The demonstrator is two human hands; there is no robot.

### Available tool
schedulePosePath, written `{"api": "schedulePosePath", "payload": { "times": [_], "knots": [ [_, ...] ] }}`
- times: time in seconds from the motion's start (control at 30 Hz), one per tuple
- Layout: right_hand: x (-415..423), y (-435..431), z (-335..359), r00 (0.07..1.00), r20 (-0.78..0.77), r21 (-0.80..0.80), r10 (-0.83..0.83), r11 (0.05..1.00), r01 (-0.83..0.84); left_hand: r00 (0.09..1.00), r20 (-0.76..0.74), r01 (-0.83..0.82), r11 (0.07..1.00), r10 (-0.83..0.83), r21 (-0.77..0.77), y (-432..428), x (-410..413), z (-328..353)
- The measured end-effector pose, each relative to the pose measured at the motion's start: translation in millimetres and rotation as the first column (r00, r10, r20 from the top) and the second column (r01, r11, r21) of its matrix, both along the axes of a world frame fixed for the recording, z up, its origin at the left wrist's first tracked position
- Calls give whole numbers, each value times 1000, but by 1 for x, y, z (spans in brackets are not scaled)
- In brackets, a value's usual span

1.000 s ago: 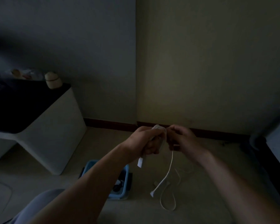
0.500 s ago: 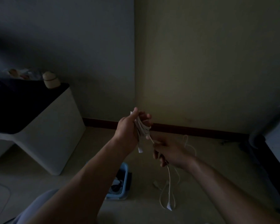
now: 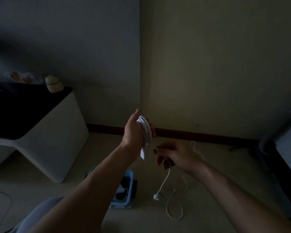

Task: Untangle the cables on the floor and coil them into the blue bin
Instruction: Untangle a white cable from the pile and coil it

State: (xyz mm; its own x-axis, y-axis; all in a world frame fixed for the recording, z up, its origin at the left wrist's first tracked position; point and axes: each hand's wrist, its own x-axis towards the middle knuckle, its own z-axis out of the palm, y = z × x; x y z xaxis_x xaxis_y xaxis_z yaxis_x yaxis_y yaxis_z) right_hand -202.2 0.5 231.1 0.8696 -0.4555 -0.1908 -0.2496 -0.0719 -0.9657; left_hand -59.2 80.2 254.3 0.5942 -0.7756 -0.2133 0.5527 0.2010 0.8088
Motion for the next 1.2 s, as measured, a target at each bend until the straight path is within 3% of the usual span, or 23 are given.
{"api": "schedulePosePath", "payload": {
  "times": [0.3, 0.43, 0.6, 0.73, 0.9, 1.07, 1.2],
  "knots": [
    [-3, 2, 12, 990, 144, -7, 2, 1000, -1, 975, 203, 35, 970, -86, 241, -5, 0, -9],
    [-2, -4, 16, 983, 180, -75, -30, 996, 44, 916, 338, 121, 951, -217, 283, -6, -8, -15],
    [-5, -18, 18, 968, 201, -187, -148, 965, 186, 804, 281, 420, 835, -524, 355, 1, -14, -8],
    [-7, -31, 18, 949, 204, -262, -239, 921, 288, 763, 282, 456, 793, -582, 405, 3, -16, -11],
    [-8, -43, 15, 929, 223, -299, -296, 886, 354, 677, 388, 440, 766, -626, 468, 5, -23, -3],
    [-6, -47, 8, 927, 219, -316, -306, 876, 364, 694, 441, 396, 813, -569, 426, 4, -27, -1],
    [0, -46, -7, 951, 152, -281, -268, 911, 302, 808, 301, 440, 858, -507, 265, 7, -22, -4]
  ]
}}
